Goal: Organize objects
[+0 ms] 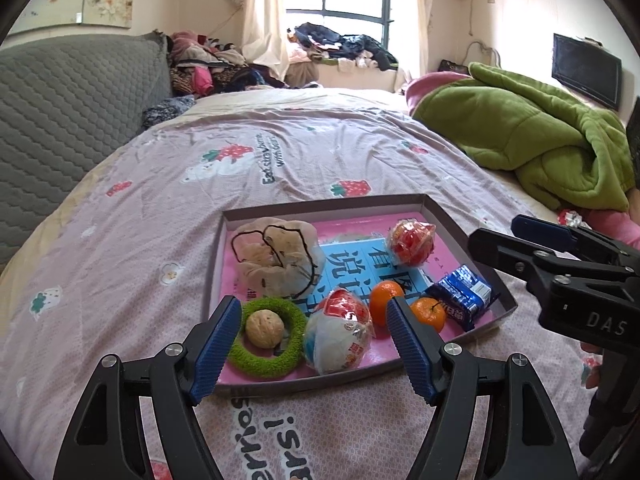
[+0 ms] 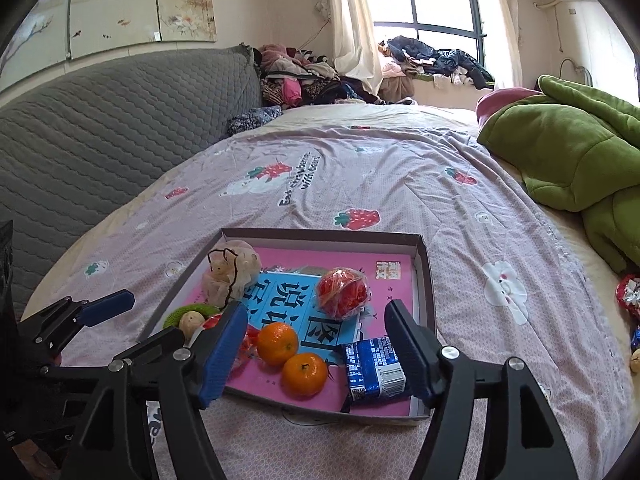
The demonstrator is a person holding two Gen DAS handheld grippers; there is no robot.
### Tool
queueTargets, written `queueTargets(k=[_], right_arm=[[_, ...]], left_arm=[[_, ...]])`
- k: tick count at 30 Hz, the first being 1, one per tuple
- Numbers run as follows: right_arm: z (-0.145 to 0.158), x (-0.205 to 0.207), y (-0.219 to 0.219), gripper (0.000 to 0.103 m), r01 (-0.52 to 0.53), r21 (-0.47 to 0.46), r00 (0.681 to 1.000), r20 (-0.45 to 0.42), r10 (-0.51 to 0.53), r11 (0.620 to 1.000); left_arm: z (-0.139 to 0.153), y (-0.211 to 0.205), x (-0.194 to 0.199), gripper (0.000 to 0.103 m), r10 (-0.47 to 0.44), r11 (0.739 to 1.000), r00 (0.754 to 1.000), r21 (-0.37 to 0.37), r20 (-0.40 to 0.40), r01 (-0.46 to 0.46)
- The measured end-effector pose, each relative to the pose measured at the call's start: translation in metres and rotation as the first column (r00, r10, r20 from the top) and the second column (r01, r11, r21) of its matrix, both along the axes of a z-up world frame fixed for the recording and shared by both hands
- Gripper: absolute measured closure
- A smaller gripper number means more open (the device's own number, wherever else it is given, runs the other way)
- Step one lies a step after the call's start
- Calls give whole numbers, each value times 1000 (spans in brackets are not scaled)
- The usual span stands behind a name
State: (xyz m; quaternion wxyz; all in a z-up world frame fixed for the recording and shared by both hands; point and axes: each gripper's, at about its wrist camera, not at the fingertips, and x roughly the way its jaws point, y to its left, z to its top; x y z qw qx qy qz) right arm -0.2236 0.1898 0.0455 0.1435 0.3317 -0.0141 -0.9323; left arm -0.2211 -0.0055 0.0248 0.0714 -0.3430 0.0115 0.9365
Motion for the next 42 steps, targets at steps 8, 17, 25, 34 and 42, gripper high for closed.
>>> queueTargets(k=[8,17,25,34,42], right_arm=[[20,17,6,32,-8,-35,999,-45,6,999],[34,37,2,32,-27,-36,996,-82,24,999],[33,52,-3,32,-38,-34,996,-81,36,999],[35,69,-3,32,-37,-25,995,-99,35,999],[26,82,1,32,-31,-21,997,-76,29,999]], left_arm=[[16,-5,17,27,16,1000,1000,8,-18,-15],[29,-10,39,27,47,999,999,18,-24,-46],[29,-9,56,27,63,998,998,0,-14,-63],[33,-12,71,27,78,997,997,4,-23,-78],[27,-11,85,27,64,998,998,-9,-23,-64]])
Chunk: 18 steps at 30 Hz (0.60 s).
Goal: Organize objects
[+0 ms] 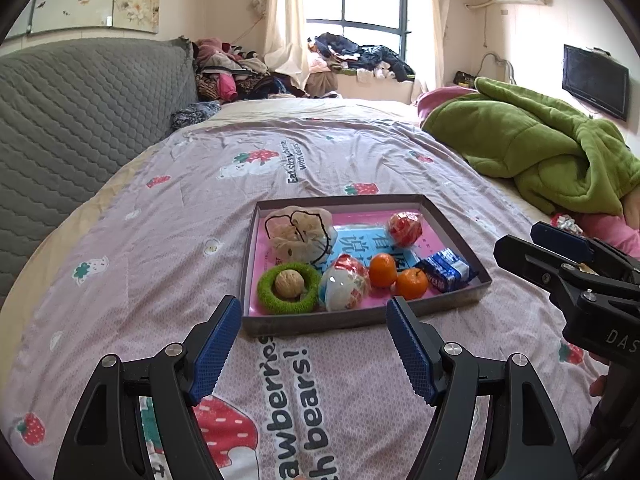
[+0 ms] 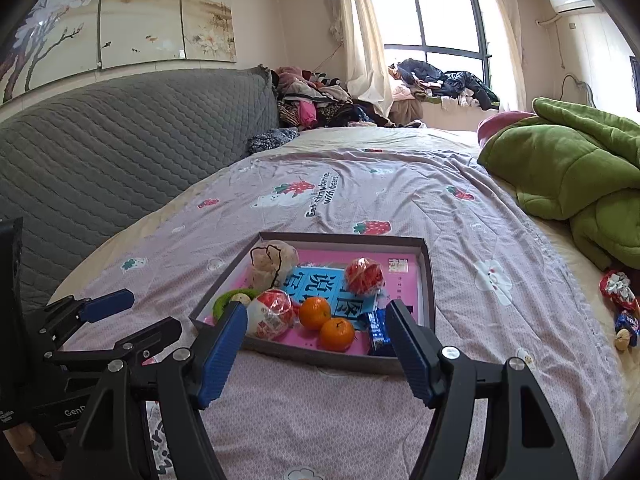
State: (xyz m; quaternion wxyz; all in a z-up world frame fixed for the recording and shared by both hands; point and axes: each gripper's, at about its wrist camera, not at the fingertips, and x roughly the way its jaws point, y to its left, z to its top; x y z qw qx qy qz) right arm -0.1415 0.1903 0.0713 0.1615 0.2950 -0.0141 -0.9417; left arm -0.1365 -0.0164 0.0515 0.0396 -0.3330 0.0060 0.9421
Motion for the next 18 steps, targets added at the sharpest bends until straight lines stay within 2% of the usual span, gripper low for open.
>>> queueTargets(k=[9,18], right_arm=[[-14,8,8,32,19,0,999,38,-19,1000],[-24,15,12,32,34,-1,998,49,-34,999]], left_arm=[[-12,5,8,27,-9,1000,1000,-16,22,10],[-20,2,12,27,11,1000,1000,0,24,-11]])
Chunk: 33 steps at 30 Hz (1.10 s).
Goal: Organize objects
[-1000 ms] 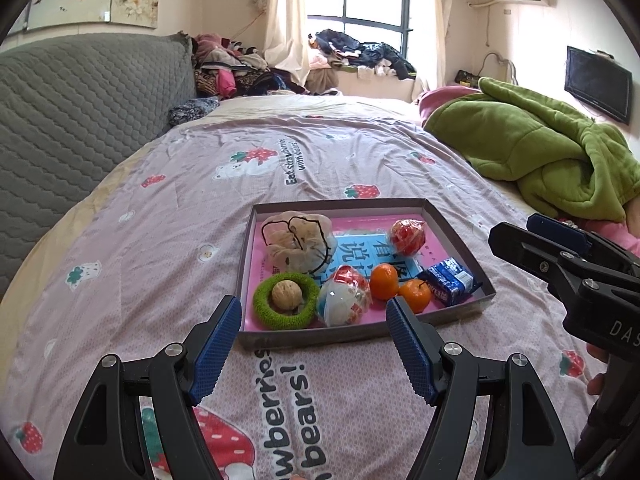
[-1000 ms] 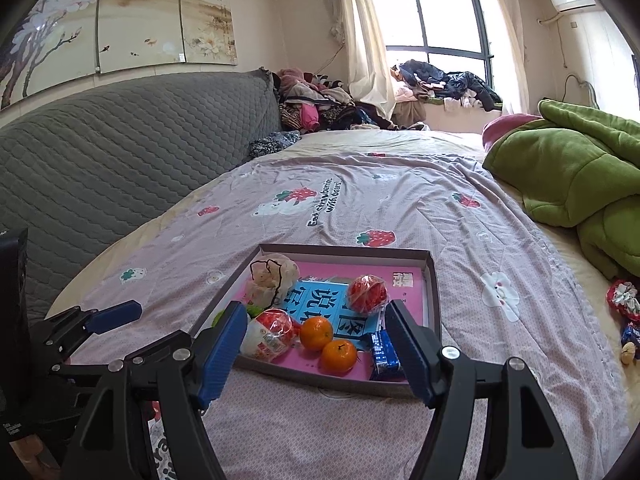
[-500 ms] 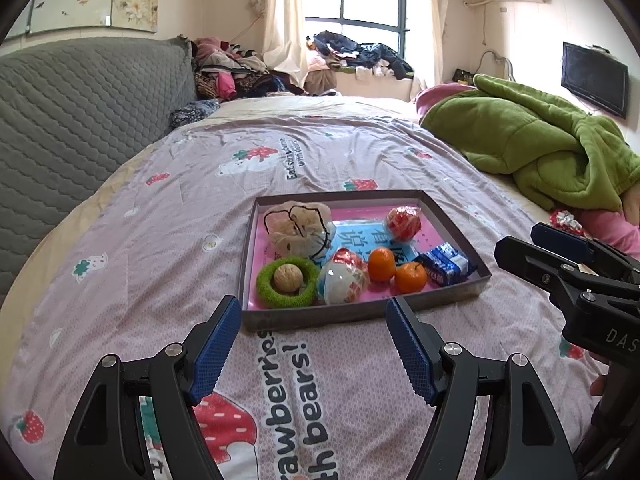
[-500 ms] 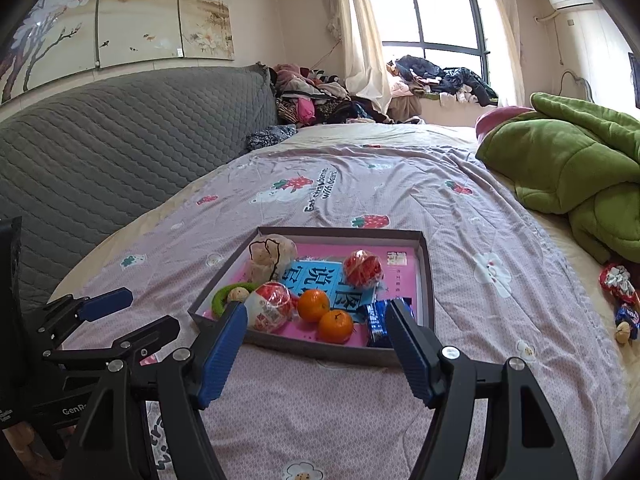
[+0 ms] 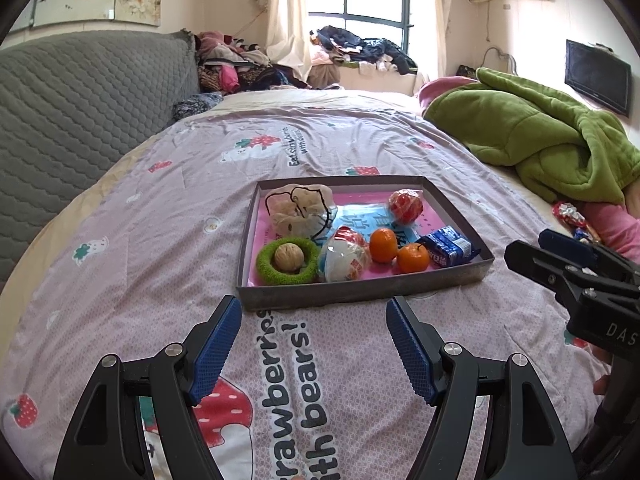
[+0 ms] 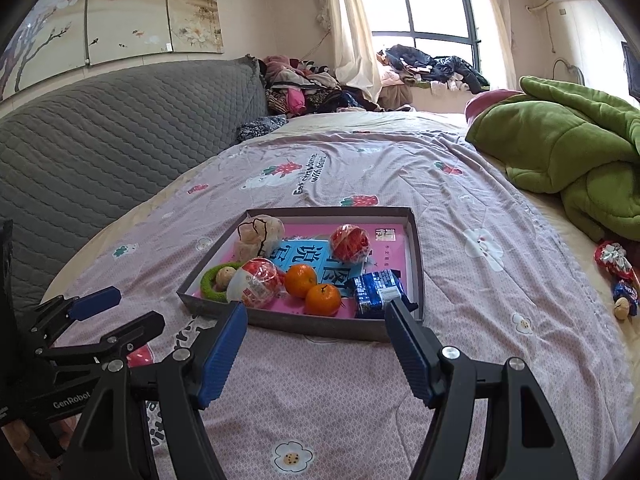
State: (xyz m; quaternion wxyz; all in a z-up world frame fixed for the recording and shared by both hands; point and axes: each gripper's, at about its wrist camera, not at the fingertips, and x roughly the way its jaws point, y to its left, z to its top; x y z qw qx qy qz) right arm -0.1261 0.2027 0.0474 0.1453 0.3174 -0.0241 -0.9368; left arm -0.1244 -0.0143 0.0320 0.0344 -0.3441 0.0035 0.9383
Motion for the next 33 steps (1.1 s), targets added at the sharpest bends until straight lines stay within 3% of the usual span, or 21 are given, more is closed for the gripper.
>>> queueTargets(k=[18,33], right_arm=[[-39,12,-6,32,25,1,997,67,-25,1000],[-64,30,-8,32,47,23,994,97,-49,999]], left_arm=[[-32,-10,7,27,68,998,998,8,20,-68],[-50,-3,21,27,52,999,998,-14,38,-51]])
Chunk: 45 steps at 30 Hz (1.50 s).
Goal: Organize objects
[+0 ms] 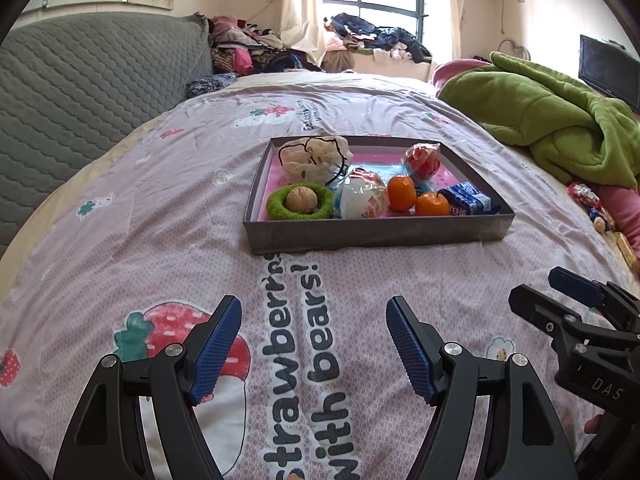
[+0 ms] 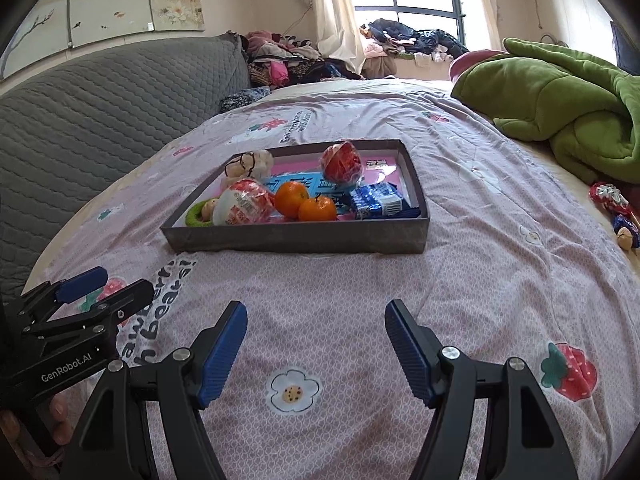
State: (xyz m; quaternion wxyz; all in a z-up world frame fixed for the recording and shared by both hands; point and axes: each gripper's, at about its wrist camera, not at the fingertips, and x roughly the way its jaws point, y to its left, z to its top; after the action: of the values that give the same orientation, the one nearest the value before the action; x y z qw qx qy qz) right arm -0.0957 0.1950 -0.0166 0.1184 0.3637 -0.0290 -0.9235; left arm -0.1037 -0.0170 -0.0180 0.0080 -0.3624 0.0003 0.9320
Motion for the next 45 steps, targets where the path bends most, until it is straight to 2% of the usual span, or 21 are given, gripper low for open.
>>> queueTargets(k=[12,45], right_arm=[[-16,4,0,32,11,18,999,31,-12,1000],[-19,7,4,32,29,23,999,33,-30,999]], left_arm=[[-5,-2,3,27,-4,1000,1000,11,-4,4],[-14,-4,5,27,3,1000,1000,19,21,-3]])
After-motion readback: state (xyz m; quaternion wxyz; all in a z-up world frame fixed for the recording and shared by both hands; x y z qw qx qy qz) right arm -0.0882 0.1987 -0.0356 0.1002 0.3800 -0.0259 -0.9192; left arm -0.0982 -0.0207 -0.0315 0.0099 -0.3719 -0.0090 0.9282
